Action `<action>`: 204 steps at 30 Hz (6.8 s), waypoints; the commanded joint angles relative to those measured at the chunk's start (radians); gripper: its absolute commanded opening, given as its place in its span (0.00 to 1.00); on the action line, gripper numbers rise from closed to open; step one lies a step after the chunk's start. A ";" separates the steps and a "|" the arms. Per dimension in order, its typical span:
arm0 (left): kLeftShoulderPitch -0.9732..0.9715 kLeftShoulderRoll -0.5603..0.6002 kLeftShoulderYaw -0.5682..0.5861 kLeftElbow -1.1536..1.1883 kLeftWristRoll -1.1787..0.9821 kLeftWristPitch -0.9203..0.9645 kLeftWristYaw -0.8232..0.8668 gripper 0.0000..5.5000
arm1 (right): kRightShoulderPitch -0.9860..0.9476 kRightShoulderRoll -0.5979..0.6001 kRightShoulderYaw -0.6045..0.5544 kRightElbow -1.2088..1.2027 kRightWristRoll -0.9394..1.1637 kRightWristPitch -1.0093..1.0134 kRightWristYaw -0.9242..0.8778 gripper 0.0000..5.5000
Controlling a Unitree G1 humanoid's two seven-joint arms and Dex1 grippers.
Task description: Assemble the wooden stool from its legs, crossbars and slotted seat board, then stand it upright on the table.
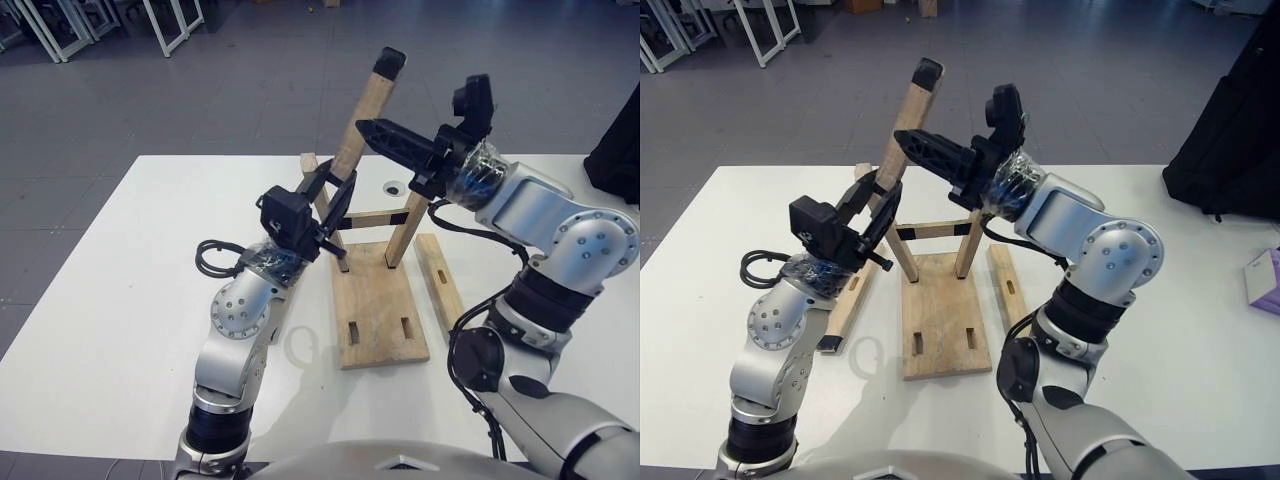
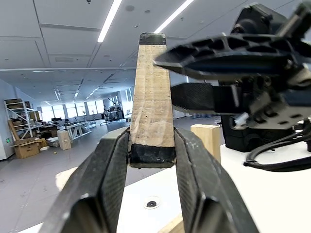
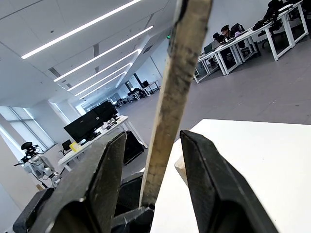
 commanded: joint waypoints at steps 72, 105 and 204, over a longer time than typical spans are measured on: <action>0.169 -0.092 0.154 0.104 0.031 0.242 0.312 0.64 | 0.808 -0.220 0.411 0.220 -0.647 -1.027 -0.197 0.07; 0.138 -0.101 0.161 0.116 0.038 0.268 0.299 0.64 | 0.744 -0.213 0.373 0.335 -0.801 -1.300 -0.193 0.25; -0.391 0.295 0.460 0.438 -1.296 0.878 -0.350 0.71 | 0.134 -0.270 0.120 -0.093 0.298 -0.465 0.018 0.36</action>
